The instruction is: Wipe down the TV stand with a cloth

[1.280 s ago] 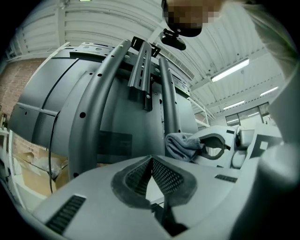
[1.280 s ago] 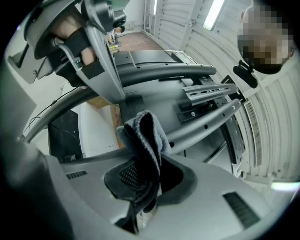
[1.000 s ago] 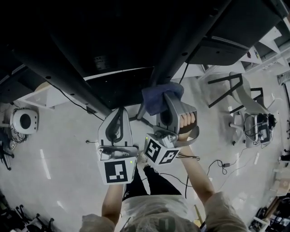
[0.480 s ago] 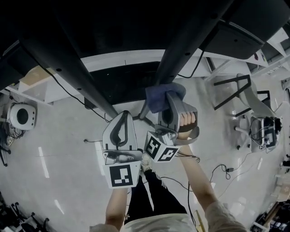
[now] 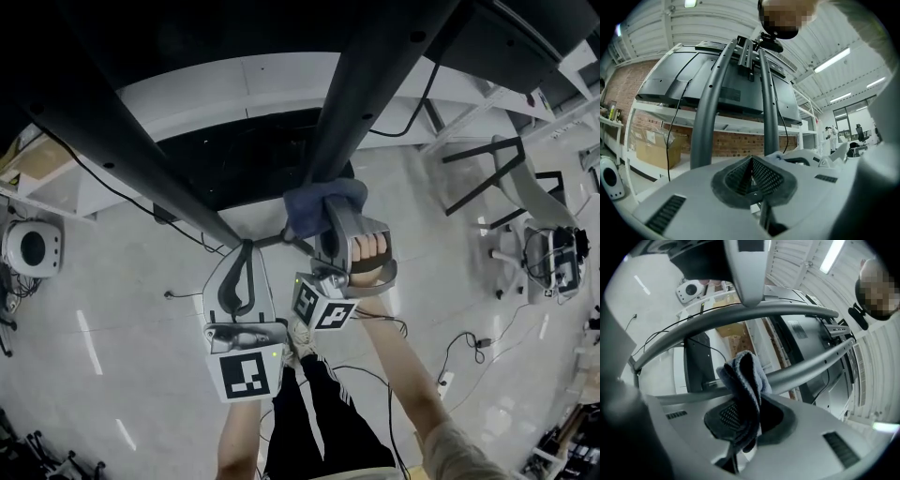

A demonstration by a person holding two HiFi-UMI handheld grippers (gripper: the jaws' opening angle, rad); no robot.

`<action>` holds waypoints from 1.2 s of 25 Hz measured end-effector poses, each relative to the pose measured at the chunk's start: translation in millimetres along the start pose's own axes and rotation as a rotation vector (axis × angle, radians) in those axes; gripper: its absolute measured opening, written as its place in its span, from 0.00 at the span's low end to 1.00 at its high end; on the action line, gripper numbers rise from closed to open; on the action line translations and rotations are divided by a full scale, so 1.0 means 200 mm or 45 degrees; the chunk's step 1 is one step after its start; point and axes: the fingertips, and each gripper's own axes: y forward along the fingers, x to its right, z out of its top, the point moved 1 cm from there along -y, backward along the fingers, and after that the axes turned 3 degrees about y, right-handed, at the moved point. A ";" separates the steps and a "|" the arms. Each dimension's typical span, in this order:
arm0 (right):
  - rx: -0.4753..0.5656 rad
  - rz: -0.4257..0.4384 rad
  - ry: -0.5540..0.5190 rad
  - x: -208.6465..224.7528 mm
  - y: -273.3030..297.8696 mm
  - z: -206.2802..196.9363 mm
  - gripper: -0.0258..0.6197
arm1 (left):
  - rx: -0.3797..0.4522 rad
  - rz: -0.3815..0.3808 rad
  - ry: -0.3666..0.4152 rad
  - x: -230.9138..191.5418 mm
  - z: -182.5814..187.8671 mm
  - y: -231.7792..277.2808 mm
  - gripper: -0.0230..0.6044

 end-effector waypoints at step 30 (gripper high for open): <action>-0.118 0.224 -0.081 -0.71 -0.04 -0.25 0.13 | -0.118 0.008 -0.002 -0.05 -0.40 -0.07 0.06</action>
